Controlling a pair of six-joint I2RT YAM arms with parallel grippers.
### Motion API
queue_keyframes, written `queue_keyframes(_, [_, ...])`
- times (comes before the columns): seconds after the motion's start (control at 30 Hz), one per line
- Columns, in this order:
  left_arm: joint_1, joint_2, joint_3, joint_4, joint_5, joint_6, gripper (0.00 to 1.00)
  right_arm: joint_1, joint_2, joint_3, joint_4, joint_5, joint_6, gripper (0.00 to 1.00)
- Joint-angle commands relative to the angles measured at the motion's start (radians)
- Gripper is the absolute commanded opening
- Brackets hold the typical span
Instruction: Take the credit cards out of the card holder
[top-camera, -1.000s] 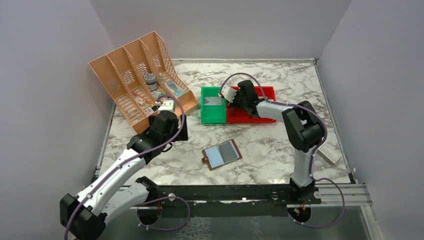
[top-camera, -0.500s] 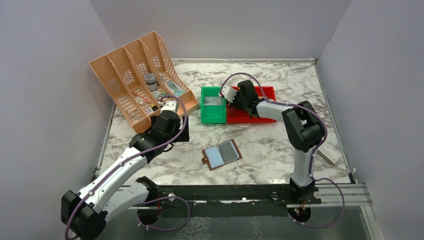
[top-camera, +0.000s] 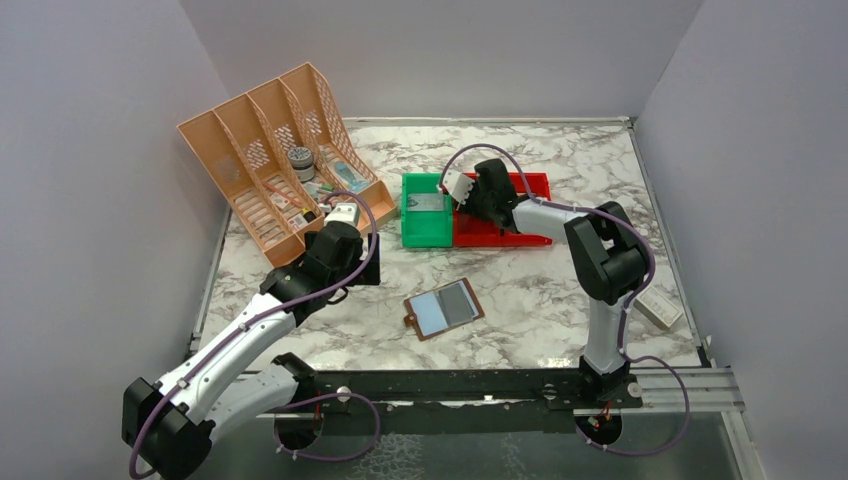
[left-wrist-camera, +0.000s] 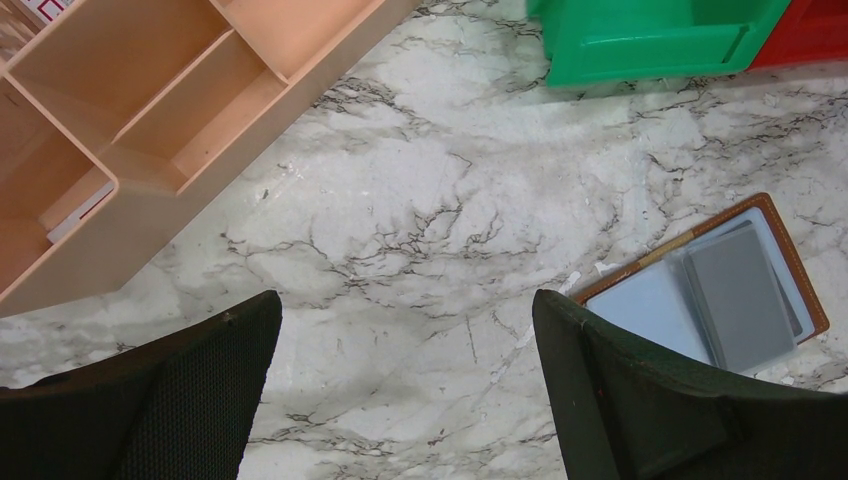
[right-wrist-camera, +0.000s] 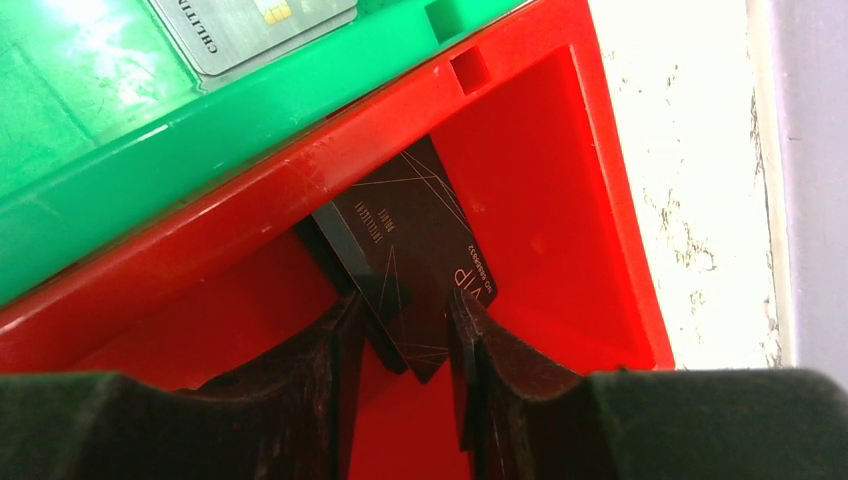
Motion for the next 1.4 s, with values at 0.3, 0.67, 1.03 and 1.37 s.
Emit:
queue_keyframes(0.3, [-0.013, -0.011, 0.006, -0.005, 0.013, 0.012, 0.99, 0.006, -0.025, 0.028, -0.026, -0.029, 0.001, 0.46])
queue_keyframes(0.67, [-0.015, -0.017, 0.006, -0.004, 0.012, 0.010, 0.99, 0.004, -0.121, -0.012, 0.100, -0.013, 0.091, 0.46])
queue_keyframes(1.03, [-0.015, -0.034, 0.002, 0.007, 0.013, 0.002, 0.99, 0.004, -0.530, -0.378, 0.353, -0.089, 0.719, 0.49])
queue_keyframes(1.37, [-0.014, -0.088, -0.026, 0.099, 0.104, -0.026, 0.99, 0.006, -0.728, -0.511, -0.017, -0.099, 1.310, 0.44])
